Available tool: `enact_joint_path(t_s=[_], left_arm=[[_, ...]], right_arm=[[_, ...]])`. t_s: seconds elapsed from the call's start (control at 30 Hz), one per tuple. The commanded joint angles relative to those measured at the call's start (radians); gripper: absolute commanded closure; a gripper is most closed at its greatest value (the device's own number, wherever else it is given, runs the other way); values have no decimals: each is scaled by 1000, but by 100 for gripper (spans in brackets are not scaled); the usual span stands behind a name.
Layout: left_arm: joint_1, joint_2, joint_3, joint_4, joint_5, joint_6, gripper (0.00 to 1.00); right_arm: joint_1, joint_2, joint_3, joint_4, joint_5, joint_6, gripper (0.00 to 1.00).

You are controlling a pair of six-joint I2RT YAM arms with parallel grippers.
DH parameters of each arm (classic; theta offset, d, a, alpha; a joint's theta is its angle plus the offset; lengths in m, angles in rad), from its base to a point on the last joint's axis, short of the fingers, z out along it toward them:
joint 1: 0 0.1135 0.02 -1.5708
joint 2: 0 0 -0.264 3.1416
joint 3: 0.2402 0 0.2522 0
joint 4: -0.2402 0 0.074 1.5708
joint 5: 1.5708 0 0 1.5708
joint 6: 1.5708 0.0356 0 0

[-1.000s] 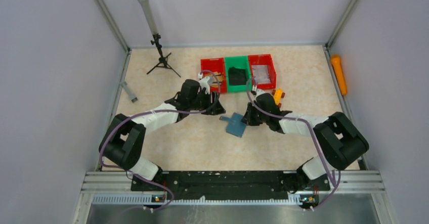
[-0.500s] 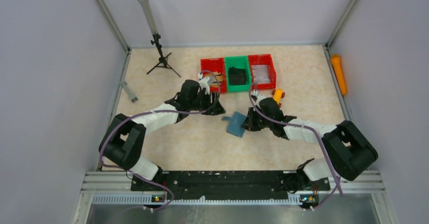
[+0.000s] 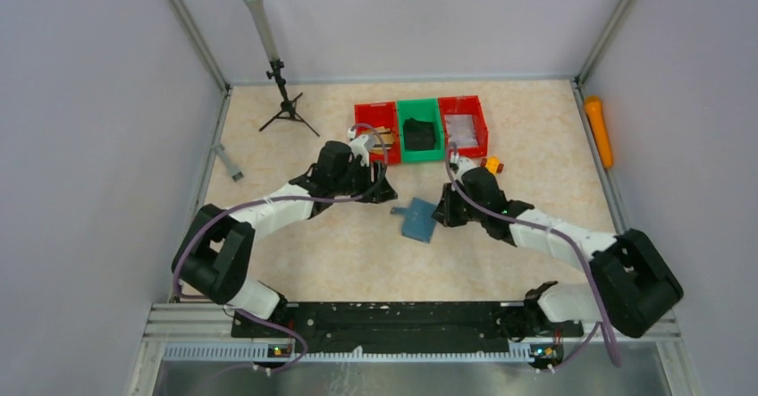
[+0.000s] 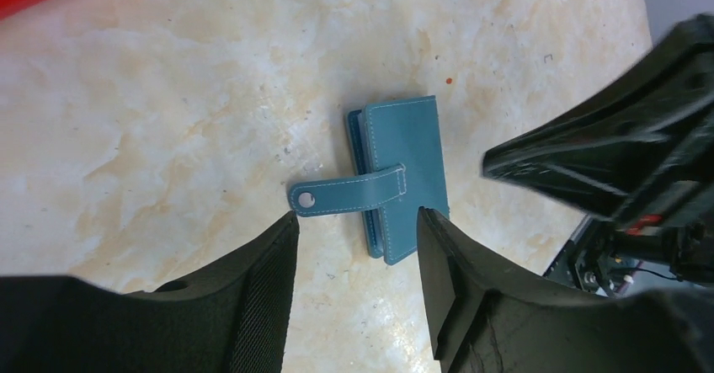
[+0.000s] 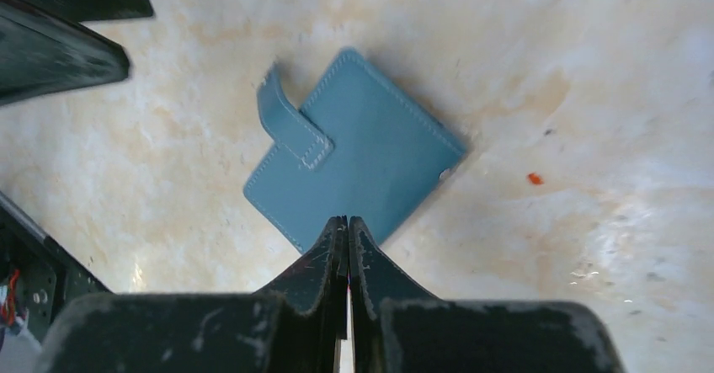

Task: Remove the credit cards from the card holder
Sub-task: Reset both arms

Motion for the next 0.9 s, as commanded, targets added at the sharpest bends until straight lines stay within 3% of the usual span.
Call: enact_joint_path(t_s=[0.0,0.1,0.2,0.27,0.3,0.33,0.4,0.5,0.7,0.87], left_arm=[[-2,-93,-20,-6,-103,35,42],[-1,-153,-47,-14,-196,57,35],[-2,-233,-100,8,-316,80,16],[-2,-293,-129,15,-401,95,2],[-1,-319,-140,13,-458,100,1],[-1,-343,-151,15,-506,111,1],[1,-375,-157,8,-596,144,1],[0,-386,-139,-6,-696,205,1],[52,-378,-189,100,-872,322,1],[177,-416,-322,296,-873,391,1]], right_arm=[[8,-186,65,-81,218,-90,100],[7,-295,17,-55,443,-89,94],[7,-404,-61,29,647,-117,72],[7,-486,-122,109,732,-157,32],[7,-517,-151,143,786,-165,11],[7,-545,-178,182,814,-161,7],[7,-580,-216,255,900,-156,6],[6,-592,-227,322,906,-259,6],[-8,-508,-273,571,847,-568,4],[-283,-508,-340,622,568,-379,3]])
